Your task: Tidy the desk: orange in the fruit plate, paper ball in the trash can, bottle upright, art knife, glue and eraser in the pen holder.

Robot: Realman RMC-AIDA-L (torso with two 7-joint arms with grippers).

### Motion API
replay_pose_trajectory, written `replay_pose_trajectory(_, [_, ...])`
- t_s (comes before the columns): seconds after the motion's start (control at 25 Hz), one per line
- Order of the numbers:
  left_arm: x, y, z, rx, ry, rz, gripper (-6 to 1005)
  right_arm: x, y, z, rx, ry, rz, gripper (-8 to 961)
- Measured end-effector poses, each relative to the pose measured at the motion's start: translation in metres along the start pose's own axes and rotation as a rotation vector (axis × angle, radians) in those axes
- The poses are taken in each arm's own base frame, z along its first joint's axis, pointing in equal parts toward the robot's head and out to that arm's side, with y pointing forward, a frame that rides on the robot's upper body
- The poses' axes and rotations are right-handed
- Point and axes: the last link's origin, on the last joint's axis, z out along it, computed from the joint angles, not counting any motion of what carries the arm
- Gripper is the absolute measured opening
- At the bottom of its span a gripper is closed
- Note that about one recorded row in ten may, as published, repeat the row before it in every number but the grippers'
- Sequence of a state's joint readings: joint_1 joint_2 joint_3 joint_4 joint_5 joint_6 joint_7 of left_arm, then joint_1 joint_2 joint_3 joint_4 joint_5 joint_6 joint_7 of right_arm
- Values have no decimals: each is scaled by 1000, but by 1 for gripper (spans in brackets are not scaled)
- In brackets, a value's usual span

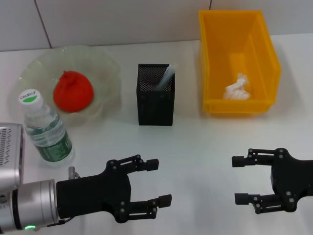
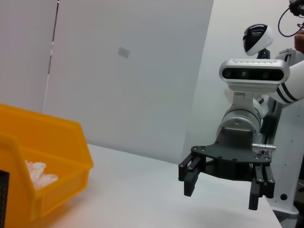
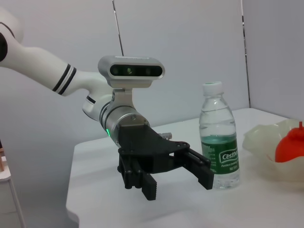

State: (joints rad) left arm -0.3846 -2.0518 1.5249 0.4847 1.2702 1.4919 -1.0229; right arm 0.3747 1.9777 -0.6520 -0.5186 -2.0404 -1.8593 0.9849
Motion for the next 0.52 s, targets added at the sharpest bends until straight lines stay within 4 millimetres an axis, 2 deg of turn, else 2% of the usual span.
replay_pose_trajectory(0.52, [-1,3,-4,-12,0,-15,809,2,0,3,8,1,-1,768])
